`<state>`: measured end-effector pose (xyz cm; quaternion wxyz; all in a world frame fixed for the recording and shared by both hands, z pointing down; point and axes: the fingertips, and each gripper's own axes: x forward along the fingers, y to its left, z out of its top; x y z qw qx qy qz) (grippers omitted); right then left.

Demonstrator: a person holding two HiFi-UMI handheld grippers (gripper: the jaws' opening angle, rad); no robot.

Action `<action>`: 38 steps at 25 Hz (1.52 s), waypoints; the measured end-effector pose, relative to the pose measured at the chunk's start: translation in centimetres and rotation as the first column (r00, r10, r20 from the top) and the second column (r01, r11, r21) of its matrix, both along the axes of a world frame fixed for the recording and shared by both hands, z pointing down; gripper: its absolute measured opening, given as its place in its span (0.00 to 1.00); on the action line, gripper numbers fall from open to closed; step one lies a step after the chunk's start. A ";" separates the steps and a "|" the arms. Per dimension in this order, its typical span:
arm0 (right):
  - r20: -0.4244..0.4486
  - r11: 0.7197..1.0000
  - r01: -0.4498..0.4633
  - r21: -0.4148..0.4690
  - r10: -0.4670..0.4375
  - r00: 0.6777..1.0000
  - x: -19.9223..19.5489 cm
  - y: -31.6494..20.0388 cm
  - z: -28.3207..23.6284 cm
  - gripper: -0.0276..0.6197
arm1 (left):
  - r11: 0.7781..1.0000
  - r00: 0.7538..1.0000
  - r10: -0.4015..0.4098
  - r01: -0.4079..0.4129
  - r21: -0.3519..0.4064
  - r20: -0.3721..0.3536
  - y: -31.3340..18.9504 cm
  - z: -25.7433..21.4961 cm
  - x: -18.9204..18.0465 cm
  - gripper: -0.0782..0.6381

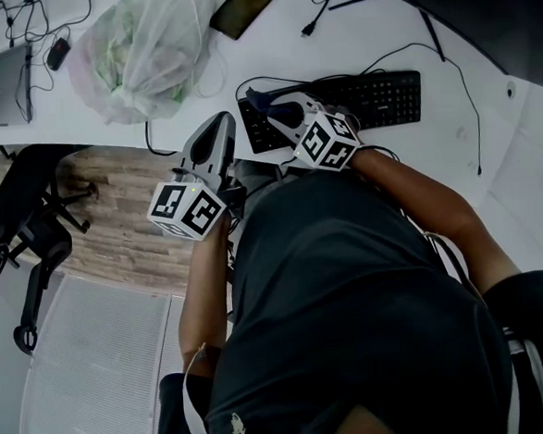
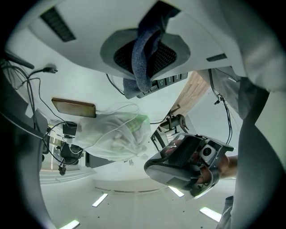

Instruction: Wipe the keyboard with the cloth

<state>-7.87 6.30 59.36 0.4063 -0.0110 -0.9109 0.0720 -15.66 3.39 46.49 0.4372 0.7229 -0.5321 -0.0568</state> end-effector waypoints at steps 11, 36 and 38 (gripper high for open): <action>-0.005 1.000 -0.013 0.018 0.013 1.000 0.0 -0.1 0.1 0.14 | 0.997 0.999 0.044 -0.045 -0.066 -0.019 1.7 2.7 1.0 0.12; 0.022 1.000 0.001 0.017 -0.002 1.000 -0.1 0.1 0.1 0.14 | 0.990 0.997 0.070 -0.072 -0.123 -0.021 3.0 5.5 2.3 0.12; 0.005 1.000 -0.007 -0.008 0.007 1.000 0.0 0.0 0.1 0.14 | 0.989 0.997 0.073 -0.074 -0.128 -0.018 3.3 5.7 2.3 0.12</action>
